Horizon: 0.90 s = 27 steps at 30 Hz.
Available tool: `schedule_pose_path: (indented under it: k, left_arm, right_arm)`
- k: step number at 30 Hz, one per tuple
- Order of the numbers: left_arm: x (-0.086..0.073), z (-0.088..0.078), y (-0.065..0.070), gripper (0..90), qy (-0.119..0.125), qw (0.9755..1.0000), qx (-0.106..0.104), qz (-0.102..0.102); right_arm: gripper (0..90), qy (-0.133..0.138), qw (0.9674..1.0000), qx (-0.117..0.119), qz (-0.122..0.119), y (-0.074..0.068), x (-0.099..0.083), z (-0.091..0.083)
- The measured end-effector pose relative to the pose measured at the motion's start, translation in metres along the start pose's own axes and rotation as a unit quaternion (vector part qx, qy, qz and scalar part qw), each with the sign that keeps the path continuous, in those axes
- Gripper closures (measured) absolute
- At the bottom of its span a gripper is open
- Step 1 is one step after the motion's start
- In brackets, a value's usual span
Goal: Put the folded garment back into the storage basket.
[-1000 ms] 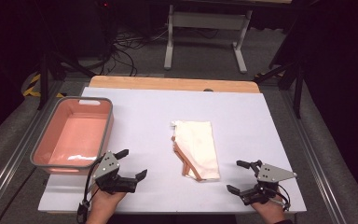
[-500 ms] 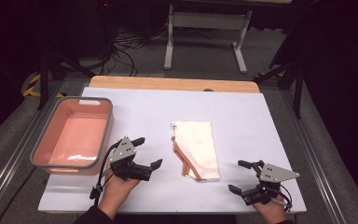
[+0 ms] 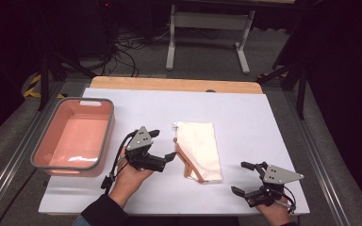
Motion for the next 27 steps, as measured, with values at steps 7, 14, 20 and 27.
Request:
schedule_pose_path:
  k: [7, 14, 20, 27]
  left_arm:
    - [0.006, 0.009, -0.004, 5.5, 0.0, 1.0, -0.007, -0.007]
    - [0.011, 0.019, -0.012, 5.9, -0.013, 0.9999, -0.006, -0.003]
    - [0.011, 0.031, -0.018, 6.1, -0.031, 0.9995, 0.002, 0.007]
    - [0.015, 0.042, -0.024, 8.6, -0.034, 0.9994, -0.002, -0.005]
  right_arm:
    - [7.5, 0.0, 1.0, 0.001, 0.001, 0.0, 0.0, 0.0]
    - [8.0, 0.0, 1.0, 0.005, -0.005, -0.001, 0.0, 0.0]
    - [8.0, 0.0, 1.0, 0.005, -0.004, -0.001, 0.0, -0.001]
    - [7.9, -0.001, 1.0, 0.007, -0.003, -0.001, 0.0, -0.001]
Point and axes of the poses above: each handheld gripper's, and its own axes: z roughly forward along the jaws, x roughly out of its top, y roughly to its right, the point moved 9 cm from there along z, roughly forward along the jaws, and after that the axes turned 14 degrees about -x, right-handed, at the moved point
